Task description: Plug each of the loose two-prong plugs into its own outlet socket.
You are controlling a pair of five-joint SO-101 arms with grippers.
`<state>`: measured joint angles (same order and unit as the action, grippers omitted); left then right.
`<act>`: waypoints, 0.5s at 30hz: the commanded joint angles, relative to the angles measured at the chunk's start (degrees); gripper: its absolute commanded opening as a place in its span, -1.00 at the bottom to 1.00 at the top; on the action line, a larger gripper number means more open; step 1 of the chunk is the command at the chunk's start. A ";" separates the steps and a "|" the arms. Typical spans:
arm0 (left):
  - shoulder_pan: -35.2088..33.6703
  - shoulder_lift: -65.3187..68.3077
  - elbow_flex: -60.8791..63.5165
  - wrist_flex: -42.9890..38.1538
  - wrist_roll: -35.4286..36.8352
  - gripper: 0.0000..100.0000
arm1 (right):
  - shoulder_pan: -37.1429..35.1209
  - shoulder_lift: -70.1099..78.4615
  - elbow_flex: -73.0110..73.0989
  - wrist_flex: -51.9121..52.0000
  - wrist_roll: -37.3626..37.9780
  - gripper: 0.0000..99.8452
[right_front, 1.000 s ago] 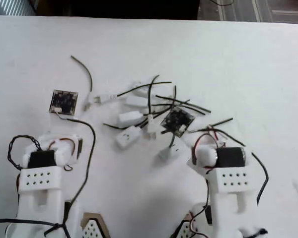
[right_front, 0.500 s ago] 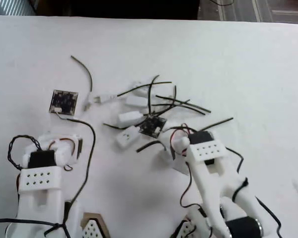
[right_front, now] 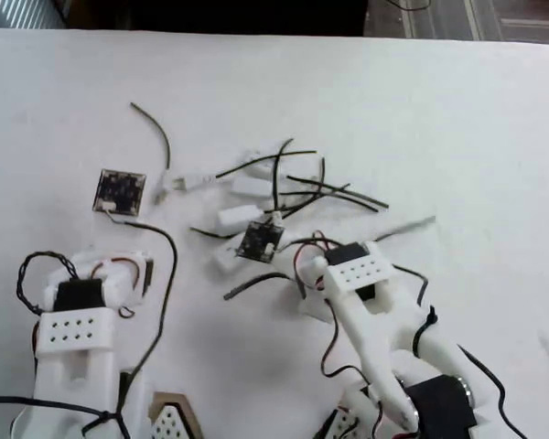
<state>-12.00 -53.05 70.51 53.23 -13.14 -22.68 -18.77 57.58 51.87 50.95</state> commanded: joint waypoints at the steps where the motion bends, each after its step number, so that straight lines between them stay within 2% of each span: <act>1: -0.48 -1.19 -0.35 -1.05 -0.44 -0.83 | -0.57 -0.13 -2.20 -0.66 -0.18 -0.87; 3: -0.48 -1.19 -0.35 -1.05 -0.44 -0.83 | -0.13 -0.48 -2.20 -0.57 -0.26 -0.97; 15: -0.48 -1.19 -0.26 -1.05 -0.44 -0.83 | 9.19 -0.75 -2.37 -0.57 -0.35 -0.96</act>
<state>-12.18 -53.05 70.51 53.23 -13.14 -17.05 -18.77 57.58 51.87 51.12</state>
